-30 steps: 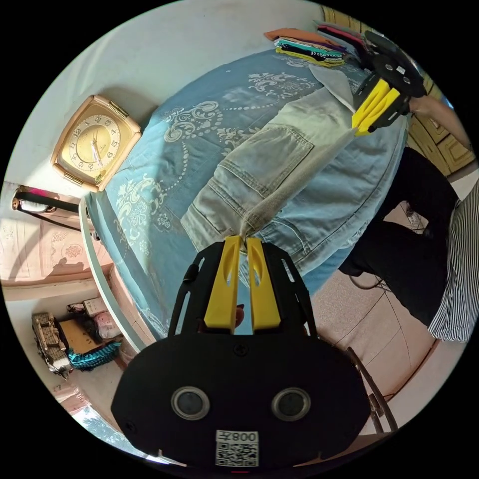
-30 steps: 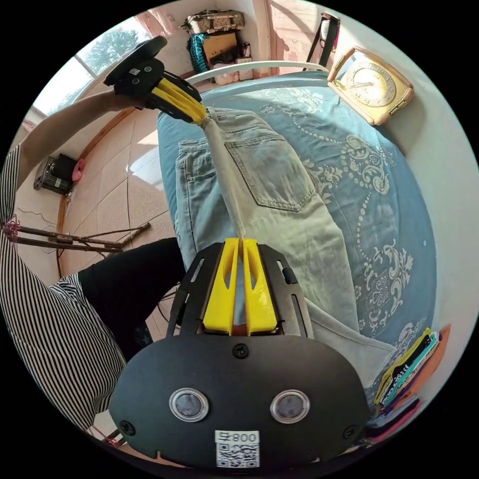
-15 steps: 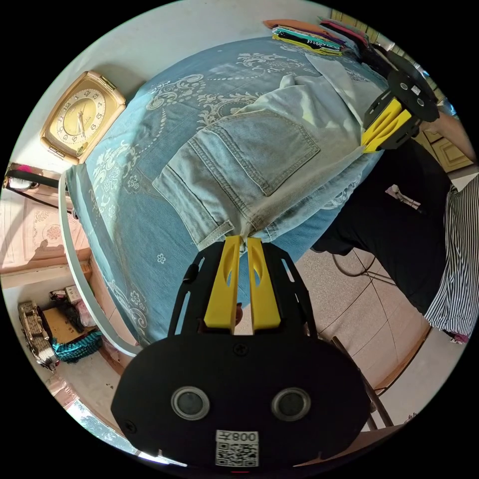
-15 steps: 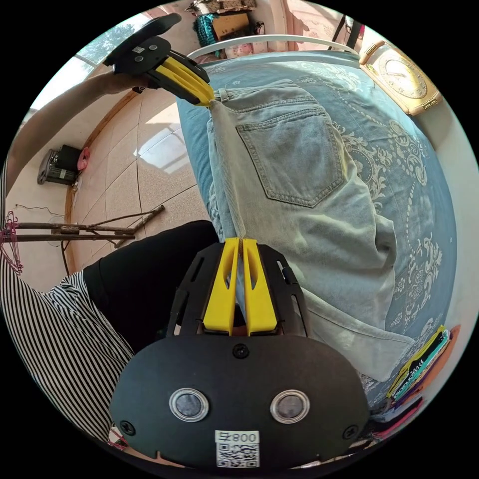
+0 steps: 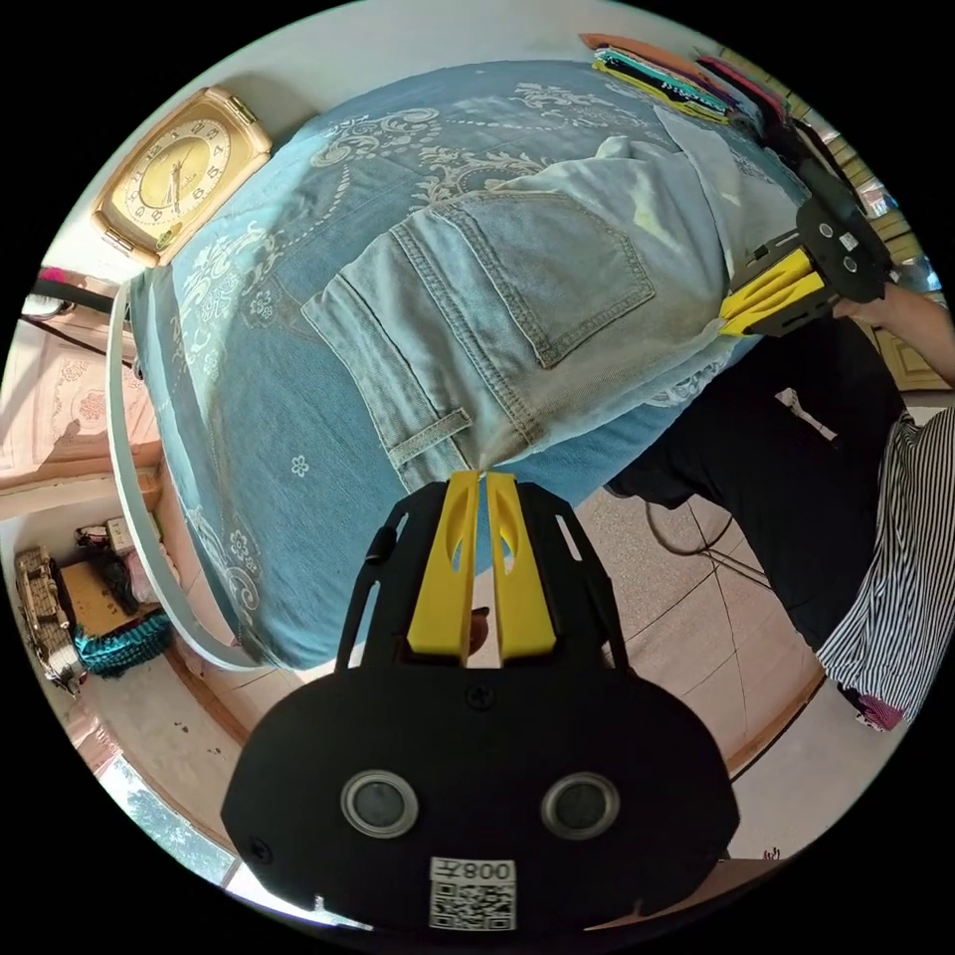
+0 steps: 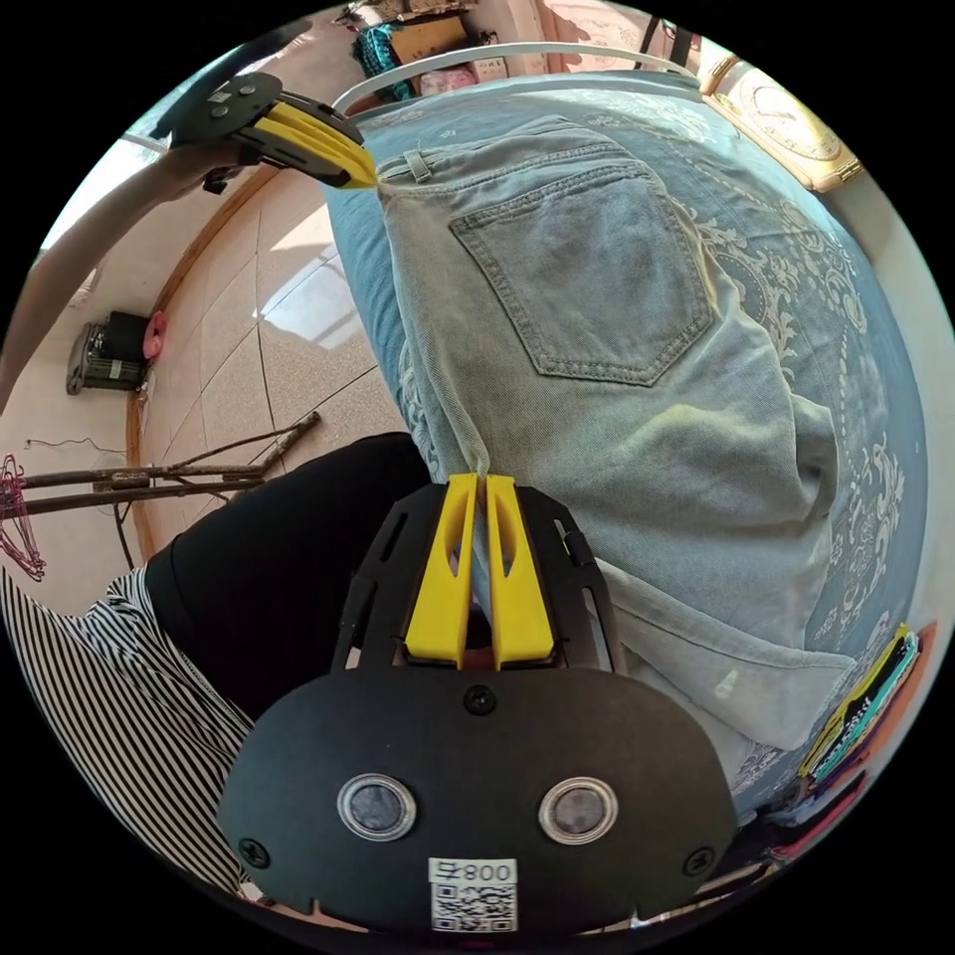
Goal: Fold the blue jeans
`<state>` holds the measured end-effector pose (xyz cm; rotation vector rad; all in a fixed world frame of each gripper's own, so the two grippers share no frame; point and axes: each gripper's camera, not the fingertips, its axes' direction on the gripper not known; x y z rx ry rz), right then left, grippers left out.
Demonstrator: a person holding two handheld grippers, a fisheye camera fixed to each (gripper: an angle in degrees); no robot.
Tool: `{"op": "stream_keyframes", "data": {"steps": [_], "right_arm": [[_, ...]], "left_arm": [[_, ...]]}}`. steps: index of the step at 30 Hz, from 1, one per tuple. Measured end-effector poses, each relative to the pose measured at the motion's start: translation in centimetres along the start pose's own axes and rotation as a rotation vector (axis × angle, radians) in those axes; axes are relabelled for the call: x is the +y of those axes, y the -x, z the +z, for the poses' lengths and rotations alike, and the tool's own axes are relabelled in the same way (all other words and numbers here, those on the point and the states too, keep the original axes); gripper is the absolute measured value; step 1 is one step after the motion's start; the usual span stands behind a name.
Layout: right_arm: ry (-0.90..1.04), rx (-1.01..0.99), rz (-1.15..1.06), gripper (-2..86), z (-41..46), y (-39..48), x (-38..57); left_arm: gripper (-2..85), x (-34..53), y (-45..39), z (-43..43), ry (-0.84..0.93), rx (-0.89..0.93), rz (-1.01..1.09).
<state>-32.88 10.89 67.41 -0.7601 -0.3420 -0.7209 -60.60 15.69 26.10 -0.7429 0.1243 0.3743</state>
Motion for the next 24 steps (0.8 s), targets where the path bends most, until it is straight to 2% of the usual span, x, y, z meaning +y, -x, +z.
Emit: {"op": "stream_keyframes", "data": {"steps": [3, 5, 7, 9, 11, 12, 16, 20, 24], "right_arm": [[-0.012, 0.003, 0.002, 1.4, -0.2, 0.0, 1.0], [-0.022, 0.017, 0.007, 1.7, -0.3, 0.0, 1.9], [-0.031, 0.021, 0.019, 1.8, -0.4, -0.2, 2.6], [-0.040, 0.016, 0.038, 2.0, -0.6, -0.6, 3.4], [-0.054, -0.010, 0.075, 2.3, -0.9, -1.3, 4.6], [-0.058, -0.021, 0.082, 2.3, -1.0, -1.5, 4.9], [-0.103, -0.107, 0.138, 2.1, -1.9, -3.4, 8.0], [-0.177, -0.228, 0.213, 0.9, -3.9, -6.8, 12.0], [-0.242, -0.219, 0.308, 0.4, -5.4, -10.4, 15.7]], "left_arm": [[0.2, 1.6, -0.1, -1.4, -0.120, 0.081, -0.062], [0.2, 1.9, -0.6, -2.0, -0.271, 0.233, -0.107], [0.2, 1.2, -1.3, -1.3, -0.330, 0.327, -0.159], [0.2, 0.1, -2.3, 0.4, -0.293, 0.363, -0.188], [0.2, -0.7, -3.5, 3.2, -0.160, 0.308, -0.224], [0.2, -0.6, -3.7, 3.7, -0.149, 0.306, -0.230], [0.1, 0.9, -3.3, 4.2, -0.203, 0.365, -0.316], [0.1, 0.8, -4.3, 4.2, -0.191, 0.314, -0.305], [0.1, 0.8, -5.0, 4.2, -0.193, 0.298, -0.307]]}}
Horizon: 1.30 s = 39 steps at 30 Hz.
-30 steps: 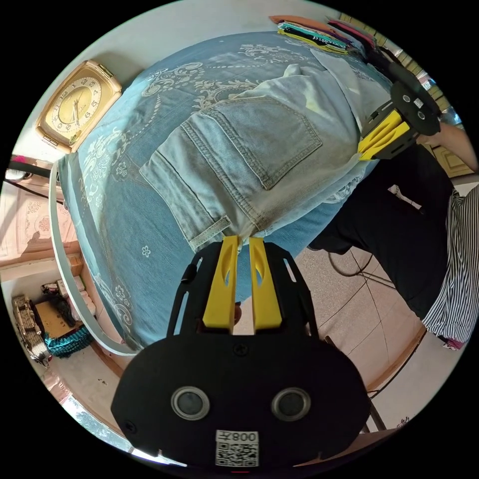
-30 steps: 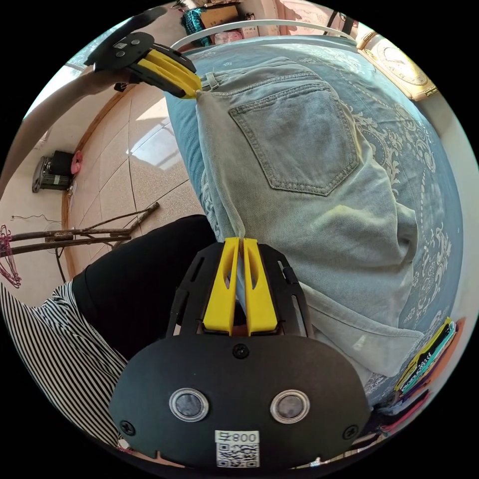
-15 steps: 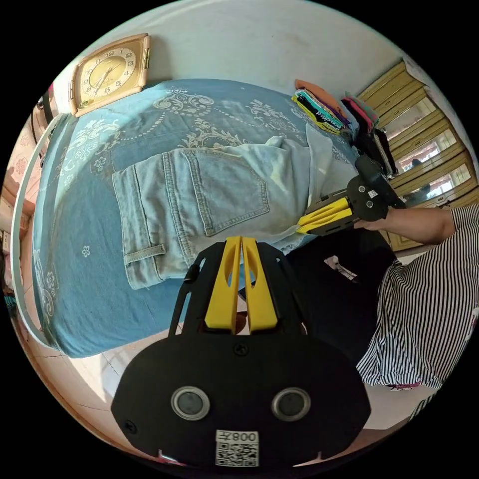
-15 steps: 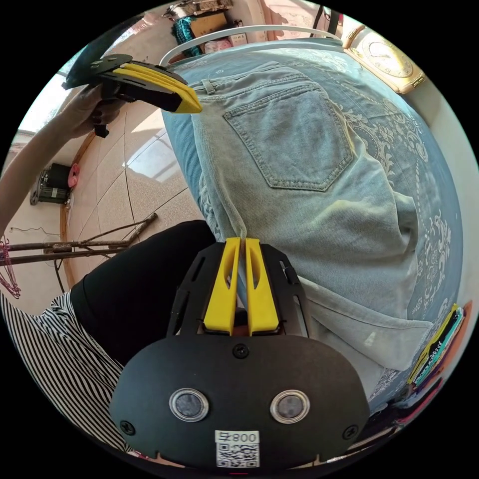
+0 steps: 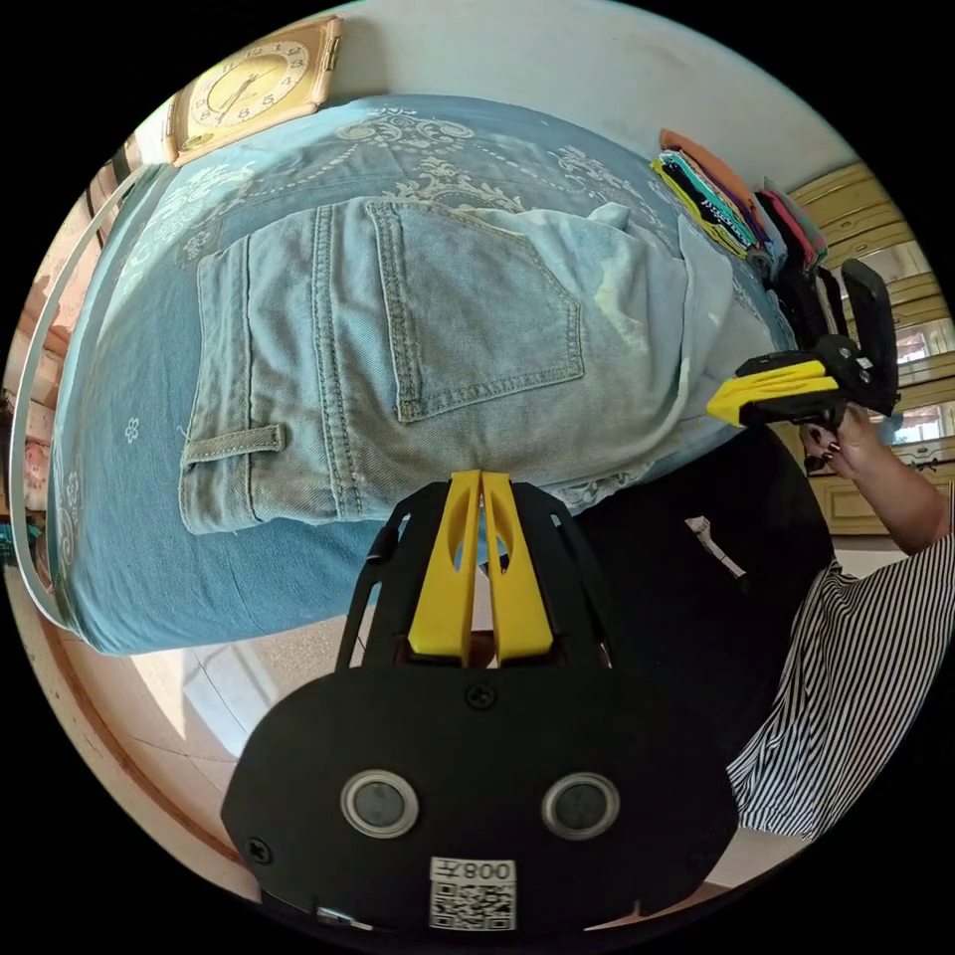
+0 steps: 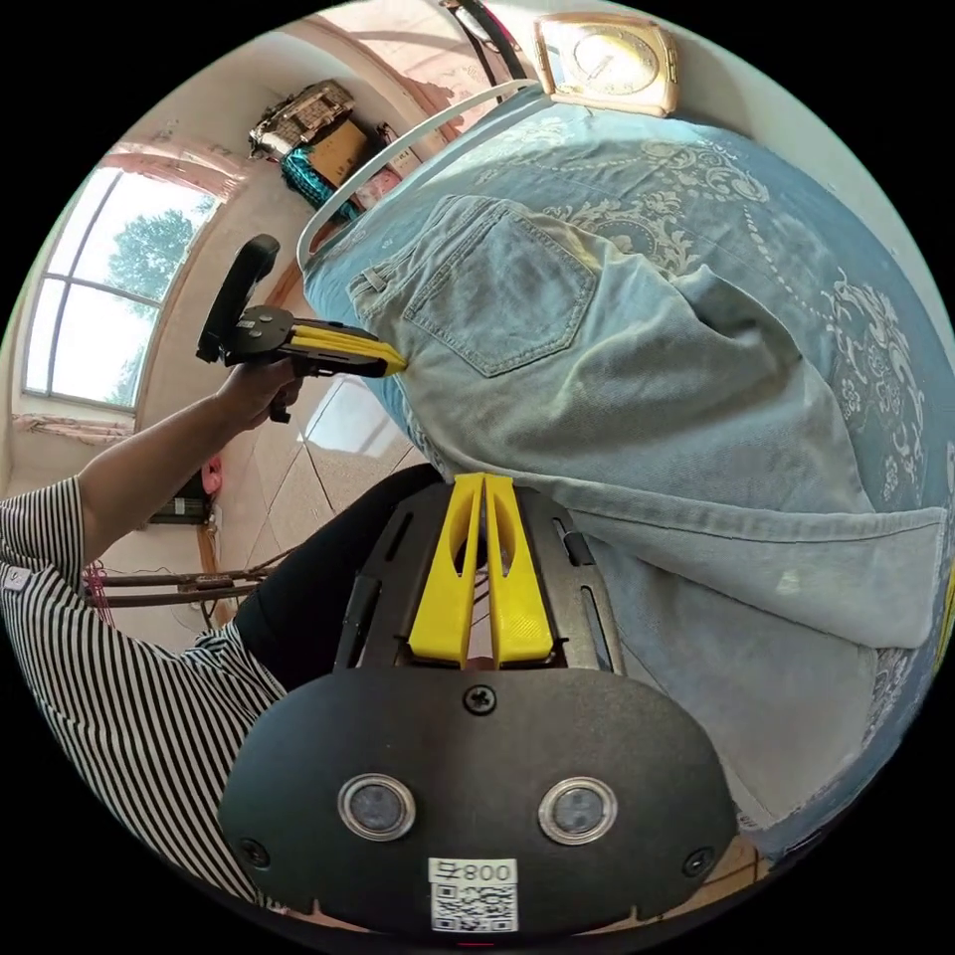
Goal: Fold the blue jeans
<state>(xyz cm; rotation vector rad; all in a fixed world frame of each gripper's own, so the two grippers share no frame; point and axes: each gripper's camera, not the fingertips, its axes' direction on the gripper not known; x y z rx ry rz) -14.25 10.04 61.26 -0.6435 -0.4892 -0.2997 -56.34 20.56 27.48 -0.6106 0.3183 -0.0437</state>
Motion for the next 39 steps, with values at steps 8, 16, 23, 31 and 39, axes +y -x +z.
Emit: {"op": "stream_keyframes", "data": {"steps": [8, 16, 23, 31, 39], "right_arm": [[0.062, 0.117, 0.130, 0.2, 1.3, -8.2, 3.3], [0.030, 0.080, 0.126, 0.2, -2.1, -12.6, 6.6], [-0.110, 0.220, 0.398, 2.1, -10.6, -25.2, 11.6], [-0.093, 0.288, 0.576, 9.1, -15.5, -37.9, 11.9], [-0.029, 0.278, 0.738, 8.7, -16.3, -46.1, 13.5]], "left_arm": [[0.3, 0.6, -2.6, -0.6, -0.120, 0.215, -0.026], [2.4, -5.2, -13.6, 2.9, -0.103, 0.324, 0.196], [6.9, -12.3, -21.1, 7.6, -0.017, 0.280, 0.254], [7.5, -16.2, -27.7, 11.6, 0.055, 0.186, 0.303], [7.3, -17.2, -33.7, 14.1, 0.066, 0.103, 0.365]]}}
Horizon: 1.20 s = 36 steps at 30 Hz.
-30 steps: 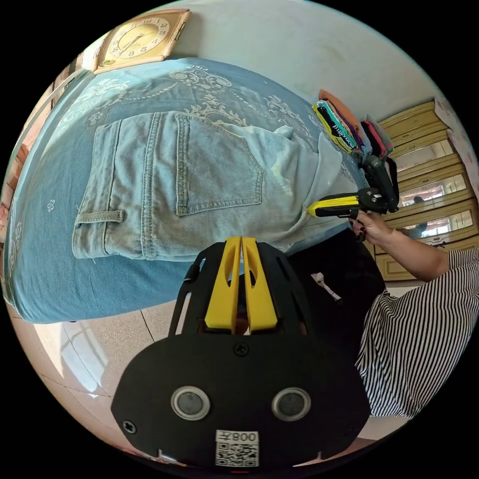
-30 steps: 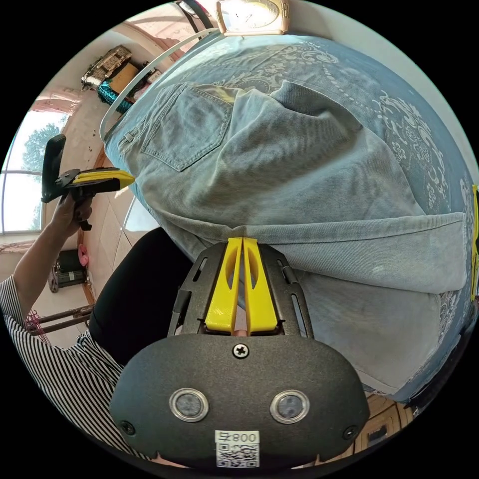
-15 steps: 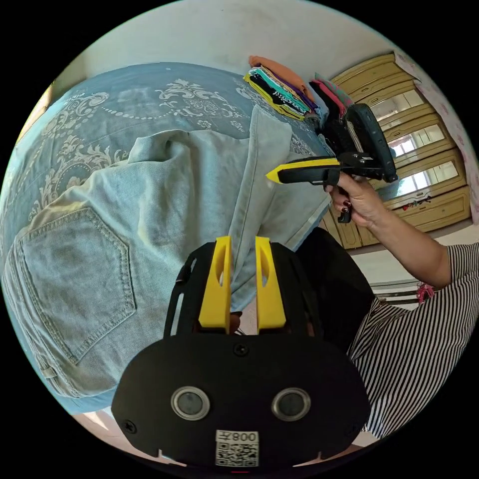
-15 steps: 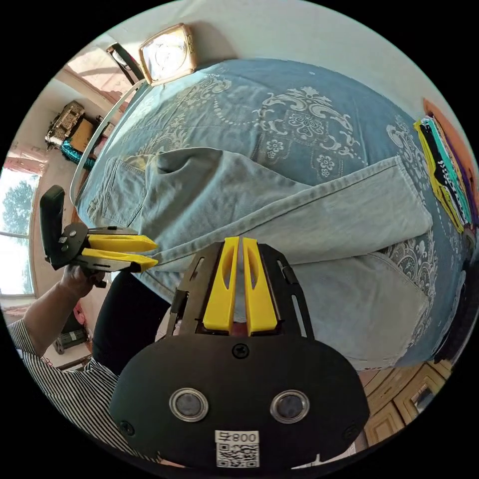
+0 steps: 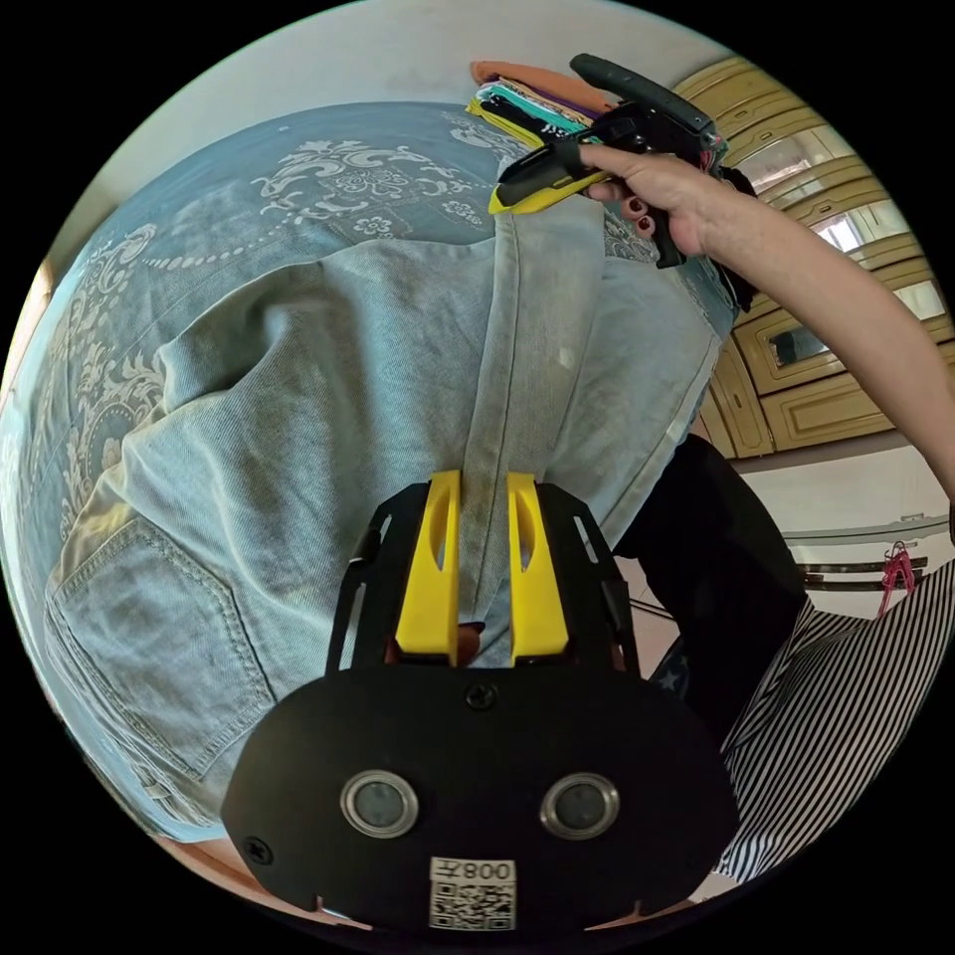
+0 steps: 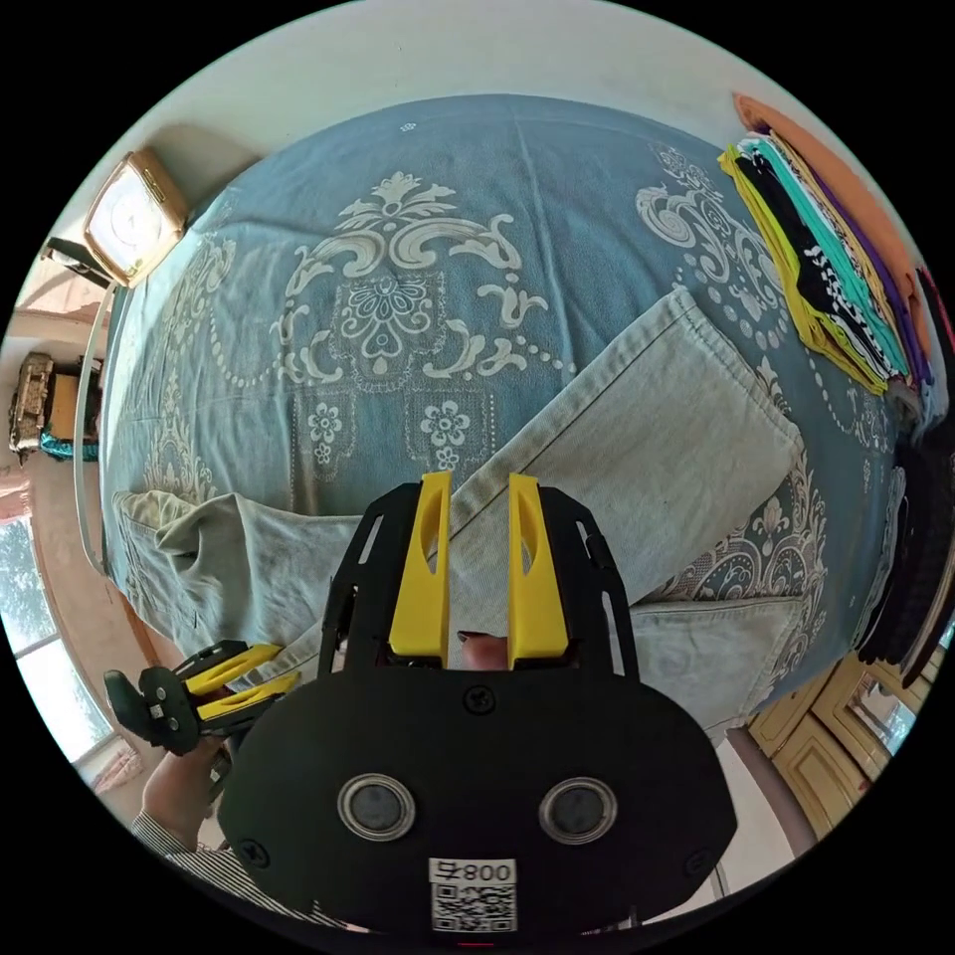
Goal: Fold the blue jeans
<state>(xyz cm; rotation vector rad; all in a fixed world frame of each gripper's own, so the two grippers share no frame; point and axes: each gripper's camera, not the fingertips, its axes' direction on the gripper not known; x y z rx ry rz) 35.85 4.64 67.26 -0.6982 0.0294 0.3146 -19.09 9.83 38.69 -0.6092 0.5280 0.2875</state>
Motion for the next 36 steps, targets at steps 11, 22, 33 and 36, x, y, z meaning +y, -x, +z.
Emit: {"op": "stream_keyframes", "data": {"steps": [11, 22, 33, 36], "right_arm": [[0.004, 0.061, -0.013, 2.6, -0.9, -7.4, 2.0], [-0.211, -0.224, -0.049, 0.8, -9.5, -20.3, 13.2], [-0.320, -0.416, 0.057, 1.2, -10.5, -32.9, 31.1], [-0.334, -0.468, 0.091, 1.4, -9.9, -35.1, 34.5]], "left_arm": [[2.8, -4.5, -6.2, 2.5, 0.027, -0.001, 0.046], [1.9, -6.7, -14.8, 1.2, -0.046, 0.013, 0.184], [1.5, -9.1, -24.6, 5.4, 0.104, -0.094, 0.356], [1.3, -9.6, -26.7, 6.6, 0.146, -0.127, 0.387]]}}
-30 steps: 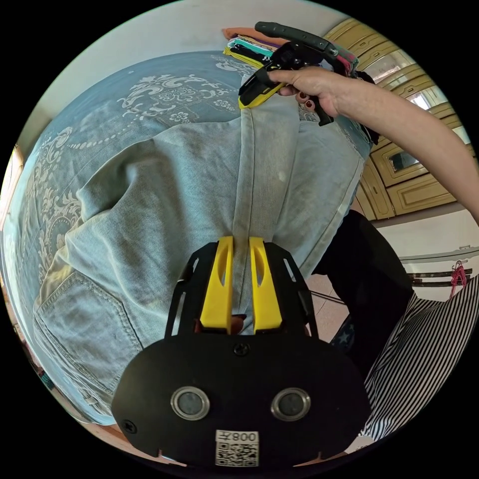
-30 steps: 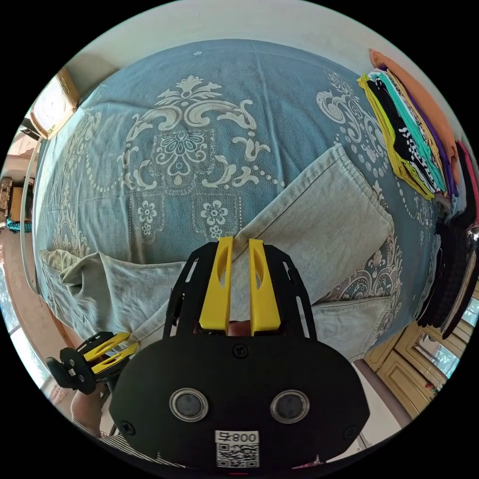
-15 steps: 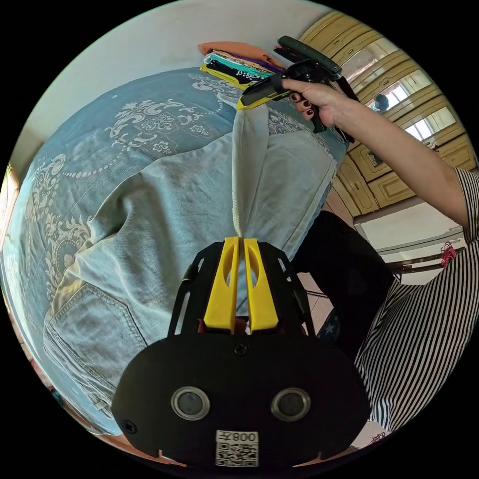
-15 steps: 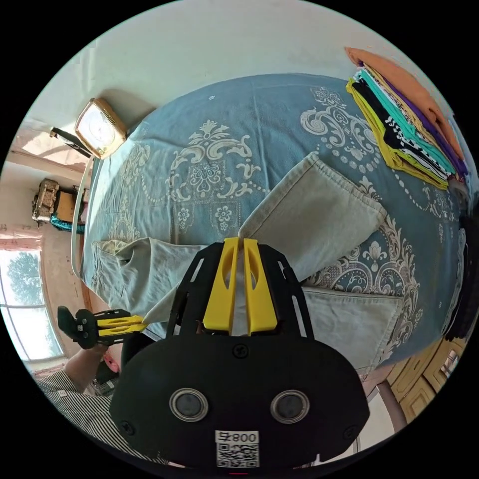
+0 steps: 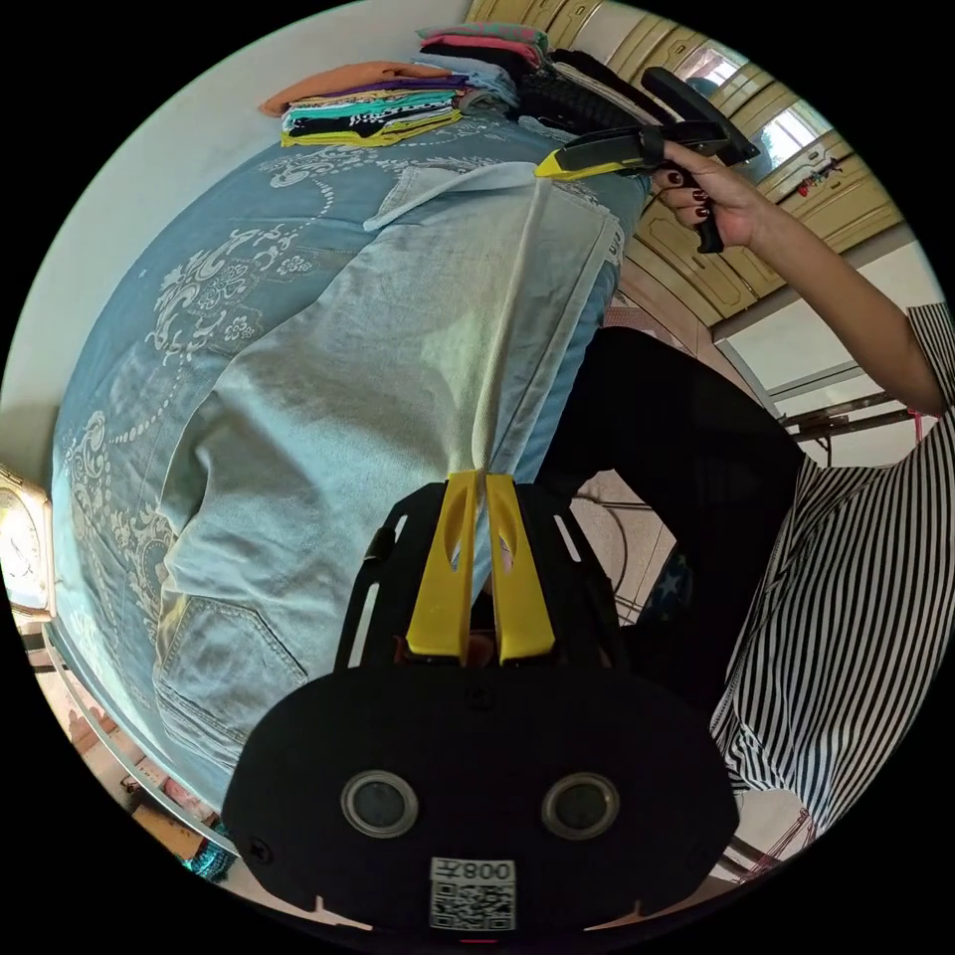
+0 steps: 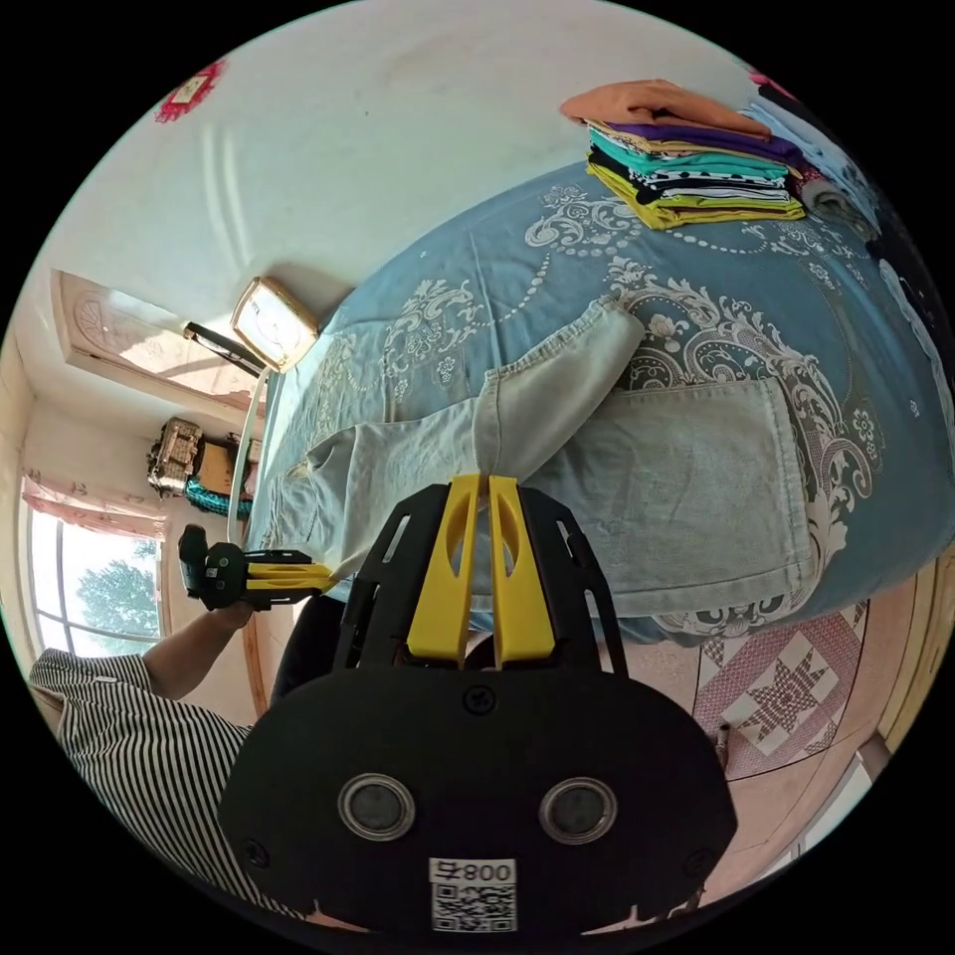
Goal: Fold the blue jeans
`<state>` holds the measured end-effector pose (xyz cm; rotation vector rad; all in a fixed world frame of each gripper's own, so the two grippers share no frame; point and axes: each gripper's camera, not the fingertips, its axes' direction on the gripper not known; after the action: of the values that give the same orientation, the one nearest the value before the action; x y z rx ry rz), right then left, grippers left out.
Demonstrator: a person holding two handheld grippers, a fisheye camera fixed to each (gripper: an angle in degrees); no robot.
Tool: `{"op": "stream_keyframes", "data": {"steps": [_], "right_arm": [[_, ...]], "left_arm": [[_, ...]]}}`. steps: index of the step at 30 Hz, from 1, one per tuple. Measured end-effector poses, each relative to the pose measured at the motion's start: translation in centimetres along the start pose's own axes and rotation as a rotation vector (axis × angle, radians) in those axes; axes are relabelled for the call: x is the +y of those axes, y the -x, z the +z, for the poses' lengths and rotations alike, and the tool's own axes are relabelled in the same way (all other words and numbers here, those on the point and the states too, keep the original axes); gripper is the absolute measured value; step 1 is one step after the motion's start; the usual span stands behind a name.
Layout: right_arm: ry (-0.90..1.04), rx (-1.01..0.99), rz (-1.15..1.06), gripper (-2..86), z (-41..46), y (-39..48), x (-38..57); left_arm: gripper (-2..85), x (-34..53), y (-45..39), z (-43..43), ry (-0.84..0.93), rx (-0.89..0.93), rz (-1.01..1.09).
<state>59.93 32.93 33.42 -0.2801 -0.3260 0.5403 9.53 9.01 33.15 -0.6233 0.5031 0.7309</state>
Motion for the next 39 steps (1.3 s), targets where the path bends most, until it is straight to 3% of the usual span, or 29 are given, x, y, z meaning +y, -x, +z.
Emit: {"op": "stream_keyframes", "data": {"steps": [23, 39], "right_arm": [[0.048, 0.007, 0.004, 1.5, -4.4, -8.2, 12.7], [0.044, -0.046, 0.038, 1.8, -6.1, -11.0, 17.7]], "left_arm": [[1.5, -8.5, -5.3, 7.9, 0.209, -0.062, 0.010], [2.0, -10.2, -2.1, 11.1, 0.217, -0.052, -0.083]]}}
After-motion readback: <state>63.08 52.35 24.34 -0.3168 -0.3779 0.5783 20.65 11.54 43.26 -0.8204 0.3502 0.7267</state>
